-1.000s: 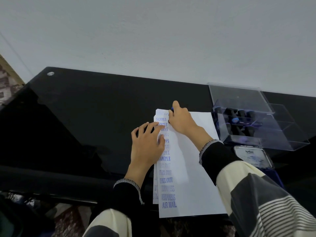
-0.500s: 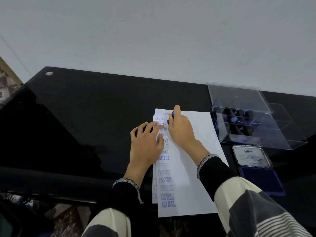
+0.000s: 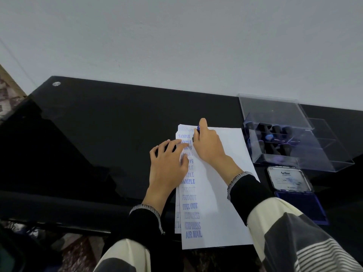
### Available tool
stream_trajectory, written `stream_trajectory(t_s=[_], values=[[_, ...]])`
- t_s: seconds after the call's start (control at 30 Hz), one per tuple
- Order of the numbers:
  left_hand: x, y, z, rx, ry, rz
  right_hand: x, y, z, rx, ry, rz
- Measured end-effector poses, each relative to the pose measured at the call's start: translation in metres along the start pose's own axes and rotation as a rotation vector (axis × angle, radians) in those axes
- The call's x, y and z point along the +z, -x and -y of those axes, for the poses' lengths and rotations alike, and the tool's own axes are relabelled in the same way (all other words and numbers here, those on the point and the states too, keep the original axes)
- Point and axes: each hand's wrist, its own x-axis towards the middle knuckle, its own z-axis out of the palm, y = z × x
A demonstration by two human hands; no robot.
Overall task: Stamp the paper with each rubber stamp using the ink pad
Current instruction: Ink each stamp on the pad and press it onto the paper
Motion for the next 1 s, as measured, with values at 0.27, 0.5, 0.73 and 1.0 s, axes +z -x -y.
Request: stream_trajectory(t_s=[0.27, 0.5, 0.73, 1.0], values=[[0.0, 0.0, 0.0, 0.003, 0.002, 0.015, -0.006, -0.012, 0.003, 0.016, 0.035, 0.042], [0.0, -0.001, 0.001, 0.004, -0.001, 0.01, 0.003, 0.005, -0.001, 0.01, 0.004, -0.027], [0.001, -0.001, 0.0, 0.006, 0.004, -0.001, 0.009, 0.015, -0.002, 0.006, -0.046, -0.075], [0.0, 0.0, 0.001, 0.01, -0.006, 0.004, 0.003, 0.002, -0.001, 0.007, 0.01, -0.034]])
